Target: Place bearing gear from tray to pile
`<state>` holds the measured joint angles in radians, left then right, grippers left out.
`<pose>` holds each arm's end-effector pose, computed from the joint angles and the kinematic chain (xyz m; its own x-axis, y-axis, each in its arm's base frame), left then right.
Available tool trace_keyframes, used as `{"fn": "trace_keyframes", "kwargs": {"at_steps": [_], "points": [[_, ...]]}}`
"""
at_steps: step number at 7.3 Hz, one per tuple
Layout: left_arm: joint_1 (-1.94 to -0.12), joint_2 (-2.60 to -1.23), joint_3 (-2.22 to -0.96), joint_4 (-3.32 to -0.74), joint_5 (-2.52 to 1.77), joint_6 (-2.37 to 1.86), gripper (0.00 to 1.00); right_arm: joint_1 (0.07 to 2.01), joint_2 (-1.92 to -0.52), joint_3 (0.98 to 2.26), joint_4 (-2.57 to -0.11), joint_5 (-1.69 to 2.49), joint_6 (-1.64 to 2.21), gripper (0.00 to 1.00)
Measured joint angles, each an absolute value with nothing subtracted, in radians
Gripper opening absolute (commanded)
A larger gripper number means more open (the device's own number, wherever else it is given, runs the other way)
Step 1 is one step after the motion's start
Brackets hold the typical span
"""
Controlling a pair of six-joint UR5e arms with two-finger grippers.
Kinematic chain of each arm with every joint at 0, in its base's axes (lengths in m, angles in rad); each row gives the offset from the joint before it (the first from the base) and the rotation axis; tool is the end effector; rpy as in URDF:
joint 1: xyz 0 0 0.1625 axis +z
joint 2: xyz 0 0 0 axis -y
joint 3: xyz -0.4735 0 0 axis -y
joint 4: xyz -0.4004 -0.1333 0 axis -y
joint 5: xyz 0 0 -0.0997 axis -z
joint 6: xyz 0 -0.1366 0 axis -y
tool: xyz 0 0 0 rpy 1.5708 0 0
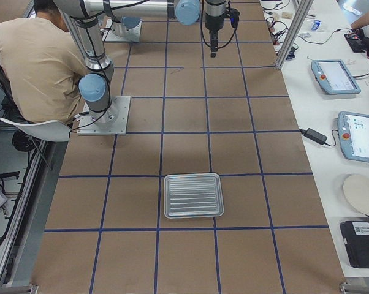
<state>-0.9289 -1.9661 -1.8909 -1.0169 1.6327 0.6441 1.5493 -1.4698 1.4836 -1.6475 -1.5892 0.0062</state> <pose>0.2359 -0.5241 0.1863 -0.9989 0.0032 0.0477 0.0111 0.9862 0.1653 0.1188 -0.5589 0.4980 -0.9994 0.0288 0.0180 0.0276 0.9976 -0.0630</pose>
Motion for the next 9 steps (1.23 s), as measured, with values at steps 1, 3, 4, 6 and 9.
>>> {"fn": "trace_keyframes", "kwargs": {"at_steps": [1,3,4,6,9], "points": [[-0.929,-1.966,-1.89,-1.017,1.635,0.644,0.94,1.549,-1.47,1.484,-1.647,-1.589,0.006,1.0],[-0.931,-1.96,-1.888,-1.018,1.637,0.643,1.0,1.549,-1.47,1.485,-1.647,-1.59,0.006,1.0],[-0.934,-1.956,-1.886,-1.021,1.638,0.643,1.0,1.549,-1.47,1.485,-1.648,-1.59,0.006,1.0],[-0.952,-1.939,-1.86,-1.046,1.643,0.64,1.0,1.549,-1.47,1.484,-1.649,-1.589,0.006,1.0],[-1.05,-1.914,-1.619,-1.348,1.643,0.571,1.0,1.549,-1.469,1.484,-1.65,-1.591,0.006,1.0]]}}
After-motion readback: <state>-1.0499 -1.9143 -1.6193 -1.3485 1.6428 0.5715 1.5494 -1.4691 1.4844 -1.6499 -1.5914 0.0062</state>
